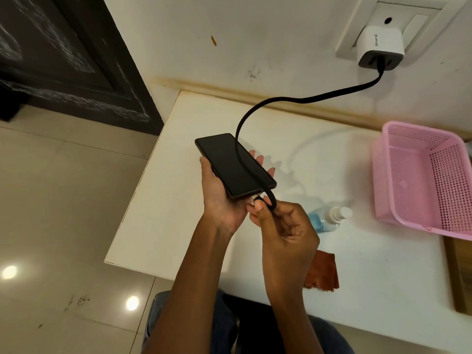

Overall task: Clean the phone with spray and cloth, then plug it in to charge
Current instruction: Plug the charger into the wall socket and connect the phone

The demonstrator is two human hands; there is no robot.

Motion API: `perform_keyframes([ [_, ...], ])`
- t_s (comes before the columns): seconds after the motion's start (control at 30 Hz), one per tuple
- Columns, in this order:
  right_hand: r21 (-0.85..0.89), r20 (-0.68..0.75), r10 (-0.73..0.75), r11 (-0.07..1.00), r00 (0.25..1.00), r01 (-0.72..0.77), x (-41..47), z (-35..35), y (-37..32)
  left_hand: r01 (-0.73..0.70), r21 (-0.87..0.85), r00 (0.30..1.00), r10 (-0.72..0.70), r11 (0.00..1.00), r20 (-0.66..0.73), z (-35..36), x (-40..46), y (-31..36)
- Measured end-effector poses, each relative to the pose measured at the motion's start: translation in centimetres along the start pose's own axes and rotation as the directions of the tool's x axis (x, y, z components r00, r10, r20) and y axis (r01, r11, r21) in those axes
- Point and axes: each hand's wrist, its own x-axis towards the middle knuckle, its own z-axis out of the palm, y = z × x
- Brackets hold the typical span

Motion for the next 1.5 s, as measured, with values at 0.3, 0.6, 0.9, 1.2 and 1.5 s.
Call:
perform_keyframes([
  [0.3,0.011,-0.038,-0.044,0.999,0.998,0.045,0.5,-0.1,0.2,-0.016,0.019,0.999,0.015,1.000,0.031,-0.3,0.4,-0.7],
  [0.6,-0.095,-0.031,-0.097,0.991,0.995,0.094,0.7,0.0,0.7,-0.019,0.045,0.999,0.017,0.999,0.037,-0.6,0.8,-1.2],
  [0.9,-0.039,-0.023,-0.043,0.998,0.999,0.042,0.7,0.3,0.9,-0.025,0.051,0.994,0.019,0.998,0.105,-0.7,0.8,-1.0],
  [1.2,-0.095,0.070,0.223,0.972,0.972,-0.216,0.5,0.4,1.7,-0.126,-0.023,0.970,0.128,0.992,0.205,-1.5,0.6,0.3],
  [1.5,-0.013,0.220,0.344,0.937,0.913,-0.350,0.6,1.2,1.5,-0.143,0.044,0.978,0.135,0.989,0.157,-1.4,0.6,1.2],
])
